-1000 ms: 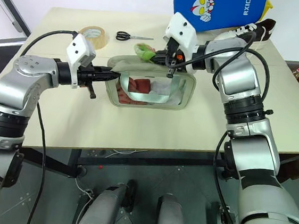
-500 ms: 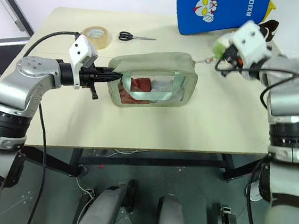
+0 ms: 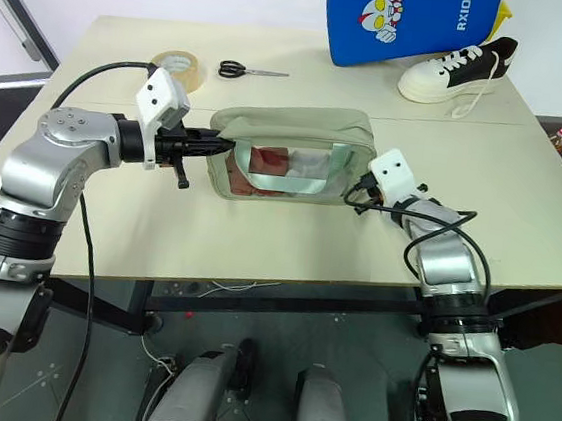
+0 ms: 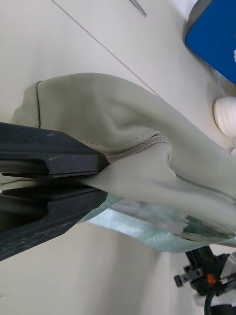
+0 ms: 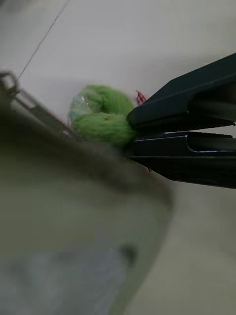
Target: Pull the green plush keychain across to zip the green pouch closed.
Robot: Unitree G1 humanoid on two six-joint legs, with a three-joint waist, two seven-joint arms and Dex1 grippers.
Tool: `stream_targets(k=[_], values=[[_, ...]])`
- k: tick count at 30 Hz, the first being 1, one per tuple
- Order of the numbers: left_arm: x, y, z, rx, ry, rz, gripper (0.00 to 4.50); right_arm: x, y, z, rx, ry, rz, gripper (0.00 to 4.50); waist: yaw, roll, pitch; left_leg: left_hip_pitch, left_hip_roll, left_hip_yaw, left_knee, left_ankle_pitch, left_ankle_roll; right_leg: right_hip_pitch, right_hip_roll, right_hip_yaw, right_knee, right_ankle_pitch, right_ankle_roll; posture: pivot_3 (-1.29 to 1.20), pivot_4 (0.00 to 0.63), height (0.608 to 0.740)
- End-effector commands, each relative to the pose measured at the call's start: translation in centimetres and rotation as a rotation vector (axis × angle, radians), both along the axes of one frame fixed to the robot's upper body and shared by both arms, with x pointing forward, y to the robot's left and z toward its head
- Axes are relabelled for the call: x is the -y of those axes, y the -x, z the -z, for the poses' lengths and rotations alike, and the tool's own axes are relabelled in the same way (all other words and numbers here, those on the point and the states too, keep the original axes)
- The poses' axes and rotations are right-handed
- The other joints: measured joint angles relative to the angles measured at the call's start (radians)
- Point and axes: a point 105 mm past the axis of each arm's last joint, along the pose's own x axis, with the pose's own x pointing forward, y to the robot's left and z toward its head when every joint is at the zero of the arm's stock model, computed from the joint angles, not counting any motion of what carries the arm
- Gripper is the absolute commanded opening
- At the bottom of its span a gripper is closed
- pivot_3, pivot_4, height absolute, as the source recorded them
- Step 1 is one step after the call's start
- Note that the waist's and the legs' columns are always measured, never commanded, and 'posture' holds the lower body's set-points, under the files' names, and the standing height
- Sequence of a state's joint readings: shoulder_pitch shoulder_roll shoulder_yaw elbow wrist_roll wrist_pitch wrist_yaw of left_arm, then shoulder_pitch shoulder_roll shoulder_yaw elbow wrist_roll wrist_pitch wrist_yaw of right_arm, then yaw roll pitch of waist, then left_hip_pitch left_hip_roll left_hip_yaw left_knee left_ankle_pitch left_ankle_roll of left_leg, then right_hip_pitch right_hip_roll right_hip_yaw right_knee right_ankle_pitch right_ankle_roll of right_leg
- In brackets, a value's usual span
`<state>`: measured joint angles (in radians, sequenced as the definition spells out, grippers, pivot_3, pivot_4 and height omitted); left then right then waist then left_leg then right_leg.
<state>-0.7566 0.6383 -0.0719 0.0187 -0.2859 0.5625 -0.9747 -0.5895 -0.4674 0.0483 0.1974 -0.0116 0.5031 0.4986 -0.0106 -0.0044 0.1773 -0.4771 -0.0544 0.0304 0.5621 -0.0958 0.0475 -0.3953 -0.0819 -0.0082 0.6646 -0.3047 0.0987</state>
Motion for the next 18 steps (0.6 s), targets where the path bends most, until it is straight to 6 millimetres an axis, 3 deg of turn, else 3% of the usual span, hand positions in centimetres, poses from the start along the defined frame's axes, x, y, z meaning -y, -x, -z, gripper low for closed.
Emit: stream_targets(k=[1,4,6,9,13,15,16,18], values=[[0.1,0.3,-0.6,0.028,-0.002,0.002,0.00,-1.4,0.2,-0.6,-0.006,-0.035,-0.054,0.05,-0.001,0.000,0.000,0.000,0.000,0.000,0.000,0.000,0.000,0.000,0.000,0.000,0.000,0.000,0.000,0.00,0.150,0.740],[-0.1,0.3,-0.5,0.031,-0.001,-0.004,0.00,-0.5,0.4,-0.8,-0.015,-0.028,-0.057,0.05,-0.002,0.000,0.000,0.001,0.000,0.000,0.000,0.000,0.000,0.000,0.000,0.000,0.000,0.000,0.000,0.00,0.150,0.740],[-0.2,0.4,-0.7,0.042,0.004,-0.001,0.00,0.1,0.6,-2.5,0.007,-0.045,-0.076,0.05,-0.001,0.000,0.000,0.001,0.000,0.000,-0.001,0.000,0.000,0.000,0.000,0.000,0.000,0.000,0.000,0.00,0.150,0.740],[-0.8,0.6,-1.6,0.041,0.028,0.013,1.10,0.8,1.9,-6.5,0.031,-0.065,-0.177,1.01,0.001,0.000,0.000,0.000,0.000,0.000,0.000,0.000,0.000,0.000,0.000,0.000,0.000,0.000,0.000,0.00,0.150,0.740],[-2.7,0.6,-3.4,0.018,0.069,0.011,3.21,2.3,4.3,-11.7,0.052,0.028,-0.306,3.11,-0.001,0.001,0.001,-0.001,0.000,0.000,-0.001,0.000,0.000,-0.002,-0.001,0.000,0.000,0.000,0.000,0.00,0.150,0.740],[-3.8,0.8,-4.3,-0.007,0.111,0.013,4.30,2.1,5.8,-14.0,0.042,0.031,-0.397,4.20,-0.003,0.001,0.001,-0.001,0.000,0.000,-0.001,-0.001,0.000,-0.002,-0.001,0.000,-0.001,0.000,-0.001,0.00,0.150,0.740],[-4.3,0.8,-4.7,-0.015,0.129,0.014,4.50,1.7,6.6,-14.9,0.032,0.015,-0.451,4.49,-0.005,0.001,0.001,-0.001,0.000,0.000,-0.001,-0.001,0.001,-0.002,-0.001,0.000,-0.001,0.000,-0.001,0.00,0.150,0.740],[-5.3,0.6,-5.2,-0.011,0.133,-0.010,4.50,0.7,8.2,-16.1,0.001,-0.017,-0.547,4.49,-0.007,0.001,0.001,-0.001,0.001,0.000,-0.002,-0.001,0.001,-0.002,-0.001,0.000,-0.002,-0.001,-0.001,0.00,0.150,0.740]])
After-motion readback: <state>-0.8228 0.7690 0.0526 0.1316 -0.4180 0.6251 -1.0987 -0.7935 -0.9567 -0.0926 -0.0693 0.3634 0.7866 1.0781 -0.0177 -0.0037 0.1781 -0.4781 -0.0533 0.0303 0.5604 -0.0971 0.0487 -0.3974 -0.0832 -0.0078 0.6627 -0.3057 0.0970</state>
